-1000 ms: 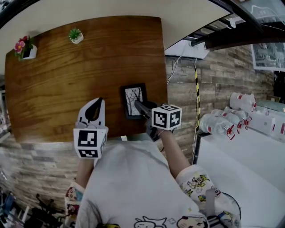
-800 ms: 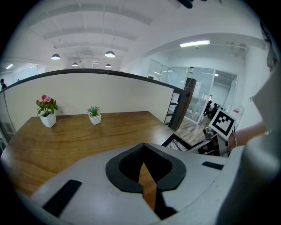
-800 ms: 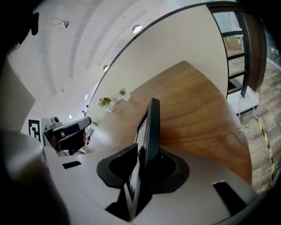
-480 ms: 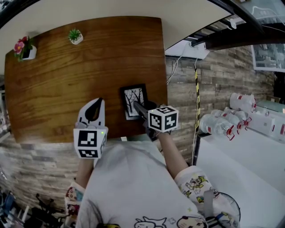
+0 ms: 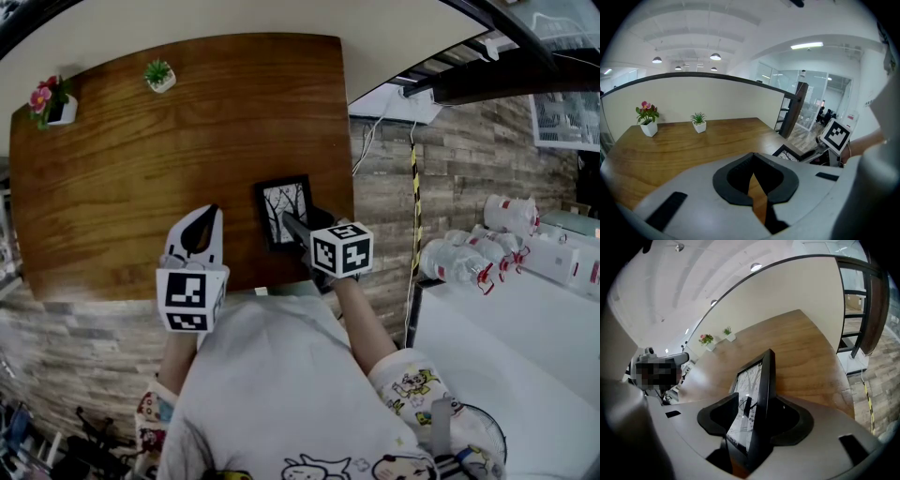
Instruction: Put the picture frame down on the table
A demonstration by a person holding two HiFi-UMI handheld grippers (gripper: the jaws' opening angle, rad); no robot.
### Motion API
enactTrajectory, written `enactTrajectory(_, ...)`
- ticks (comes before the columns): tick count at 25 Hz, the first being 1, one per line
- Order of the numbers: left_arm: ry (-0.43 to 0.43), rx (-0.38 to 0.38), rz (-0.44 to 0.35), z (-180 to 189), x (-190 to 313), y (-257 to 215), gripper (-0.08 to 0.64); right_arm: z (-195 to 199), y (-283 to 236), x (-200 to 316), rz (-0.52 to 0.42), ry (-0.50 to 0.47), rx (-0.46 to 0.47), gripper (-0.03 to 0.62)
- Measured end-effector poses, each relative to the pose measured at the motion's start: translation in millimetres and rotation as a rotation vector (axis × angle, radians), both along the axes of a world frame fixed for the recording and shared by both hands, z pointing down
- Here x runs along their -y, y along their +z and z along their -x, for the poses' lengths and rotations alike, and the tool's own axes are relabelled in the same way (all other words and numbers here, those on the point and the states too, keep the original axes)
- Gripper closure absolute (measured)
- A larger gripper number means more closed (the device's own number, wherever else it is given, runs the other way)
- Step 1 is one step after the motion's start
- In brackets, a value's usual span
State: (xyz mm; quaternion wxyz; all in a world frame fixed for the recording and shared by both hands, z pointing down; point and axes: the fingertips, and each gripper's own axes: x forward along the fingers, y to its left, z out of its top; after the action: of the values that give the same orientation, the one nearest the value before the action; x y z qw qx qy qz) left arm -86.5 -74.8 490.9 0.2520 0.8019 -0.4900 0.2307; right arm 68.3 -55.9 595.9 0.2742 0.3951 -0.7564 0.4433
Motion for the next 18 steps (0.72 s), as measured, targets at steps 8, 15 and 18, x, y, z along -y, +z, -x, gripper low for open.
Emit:
enactTrajectory(8,0.004,0.001,0.000,0.5,-0.8,1.5,0.557,-5.3,3.6,0.5,-0.015,-0.019,-0.053,0.374)
enactTrajectory(15,0.002,0.002,0.001,2.2,-1.5,1.4,0.557,-7.1,4.3,0.0,-0.014,-0.014,-0.070,0.367)
enactTrajectory(18,0.001,0.002,0.000,2.4,-1.4,1.5,0.557,-8.1,4.9,0.1,-0.016,-0.013,-0.079,0.362)
